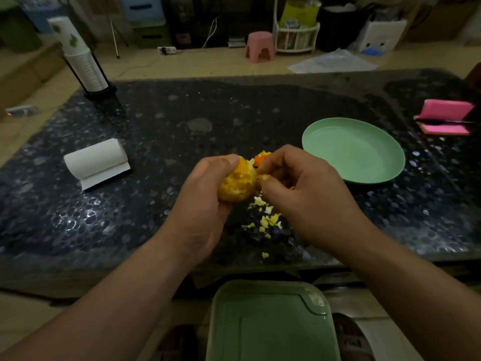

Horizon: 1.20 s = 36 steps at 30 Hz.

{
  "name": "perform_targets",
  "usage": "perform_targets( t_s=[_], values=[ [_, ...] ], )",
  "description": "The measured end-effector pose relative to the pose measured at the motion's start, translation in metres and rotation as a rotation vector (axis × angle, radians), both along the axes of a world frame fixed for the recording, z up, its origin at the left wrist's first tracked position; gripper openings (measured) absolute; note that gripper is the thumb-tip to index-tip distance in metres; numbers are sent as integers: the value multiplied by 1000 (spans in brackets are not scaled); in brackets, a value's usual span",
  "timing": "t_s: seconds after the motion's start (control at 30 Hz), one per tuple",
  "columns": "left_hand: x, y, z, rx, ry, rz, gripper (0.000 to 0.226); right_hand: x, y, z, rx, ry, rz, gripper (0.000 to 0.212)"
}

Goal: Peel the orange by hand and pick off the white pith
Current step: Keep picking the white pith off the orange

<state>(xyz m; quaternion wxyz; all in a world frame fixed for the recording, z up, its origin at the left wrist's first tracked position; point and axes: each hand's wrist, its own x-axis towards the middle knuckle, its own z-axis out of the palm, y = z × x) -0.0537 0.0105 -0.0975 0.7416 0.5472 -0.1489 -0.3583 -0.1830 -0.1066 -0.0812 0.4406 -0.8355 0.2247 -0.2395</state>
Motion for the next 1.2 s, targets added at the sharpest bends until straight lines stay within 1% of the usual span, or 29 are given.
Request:
perform_targets(
  t_s=[0.17, 0.27, 0.33, 0.37, 0.43, 0.57, 0.7, 0.8, 0.9, 1.0, 1.2],
  values=[
    [2, 1, 1, -38, -99, -4, 27, 3, 2, -1, 211, 23, 25, 11],
    [1, 4, 3, -2, -261, -29, 30, 4, 3, 2, 332, -27, 27, 9],
    [0, 5, 4, 52, -346, -62, 32, 4, 3, 2, 331, -54, 28, 9],
    [-1, 5, 5, 71, -361, -81, 32, 3, 3, 2, 317, -59, 26, 9],
    [-1, 6, 5, 93, -366, -117, 30, 1, 1, 2, 280, -52, 22, 9],
    [3, 7, 5, 89, -358, -151, 38, -1, -2, 0, 223, -30, 32, 10],
    [6, 8, 4, 88, -420, -182, 44, -2, -3, 0, 196, -33, 30, 4],
    [5, 9, 6, 84, -495, -165, 45, -2, -3, 1, 213, -37, 35, 3],
    [4, 12, 8, 129, -607, -147, 58, -2, -5, 3, 256, -30, 35, 3],
    [2, 13, 7, 154, -635, -151, 60, -4, -7, 7, 358, -19, 52, 5],
    [4, 14, 6, 226, -682, -203, 66, -4, -9, 7, 399, -22, 46, 6]
  ],
)
